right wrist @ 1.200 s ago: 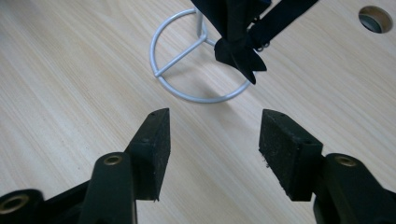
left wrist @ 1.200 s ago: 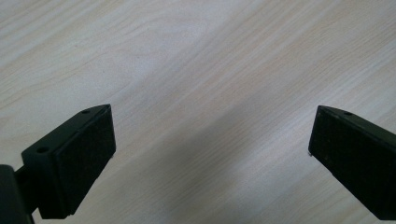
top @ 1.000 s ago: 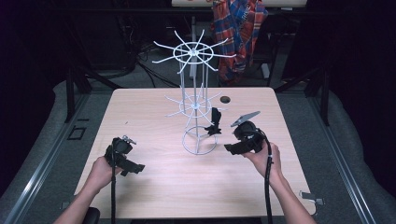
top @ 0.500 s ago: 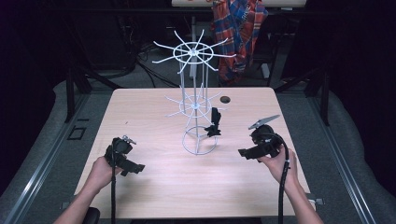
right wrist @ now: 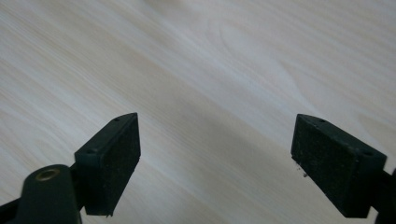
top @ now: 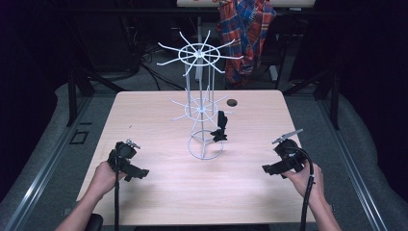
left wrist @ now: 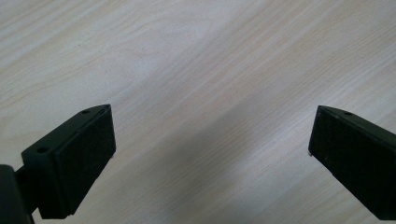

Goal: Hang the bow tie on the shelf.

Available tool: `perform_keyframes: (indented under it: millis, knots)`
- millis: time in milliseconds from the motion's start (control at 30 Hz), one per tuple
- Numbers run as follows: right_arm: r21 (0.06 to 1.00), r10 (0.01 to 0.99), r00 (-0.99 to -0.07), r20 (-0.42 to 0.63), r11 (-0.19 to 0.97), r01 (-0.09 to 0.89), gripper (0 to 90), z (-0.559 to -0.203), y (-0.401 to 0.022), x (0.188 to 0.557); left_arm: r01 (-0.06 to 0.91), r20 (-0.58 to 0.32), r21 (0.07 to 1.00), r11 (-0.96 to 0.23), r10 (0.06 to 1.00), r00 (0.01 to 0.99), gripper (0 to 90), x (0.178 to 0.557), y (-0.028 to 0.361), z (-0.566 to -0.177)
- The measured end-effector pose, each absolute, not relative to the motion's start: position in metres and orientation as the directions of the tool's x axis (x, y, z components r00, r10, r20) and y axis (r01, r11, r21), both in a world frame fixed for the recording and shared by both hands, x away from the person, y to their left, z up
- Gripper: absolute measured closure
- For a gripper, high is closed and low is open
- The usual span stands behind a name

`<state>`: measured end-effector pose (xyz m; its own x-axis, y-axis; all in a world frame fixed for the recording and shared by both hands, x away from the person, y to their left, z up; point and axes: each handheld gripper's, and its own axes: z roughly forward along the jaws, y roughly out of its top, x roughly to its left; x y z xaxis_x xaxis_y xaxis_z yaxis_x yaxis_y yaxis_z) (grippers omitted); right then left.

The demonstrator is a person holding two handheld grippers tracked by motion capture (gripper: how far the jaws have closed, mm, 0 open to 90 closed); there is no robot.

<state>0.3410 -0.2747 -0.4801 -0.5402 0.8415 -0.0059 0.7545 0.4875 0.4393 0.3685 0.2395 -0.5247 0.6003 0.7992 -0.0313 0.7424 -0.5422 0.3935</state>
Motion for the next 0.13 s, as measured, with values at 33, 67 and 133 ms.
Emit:
perform_keyframes:
  millis: [33,67,133]
  knots:
    - [0.439,0.848,-0.53,0.013,0.472,0.765,14.6,-0.4841,-0.2758,0.3411,0.742,-0.03,0.392,-0.544,0.799,0.601,0.6,0.3686,0.2389,-0.5246]
    - [0.434,0.853,-0.521,0.031,0.458,0.776,14.0,-0.4876,-0.2769,0.3428,0.741,-0.027,0.39,-0.546,0.798,0.602,0.6,0.3689,0.2384,-0.5246]
    - [0.418,0.852,-0.522,0.039,0.461,0.783,13.9,-0.4904,-0.2773,0.3455,0.74,-0.026,0.393,-0.545,0.798,0.602,0.6,0.369,0.2375,-0.5249]
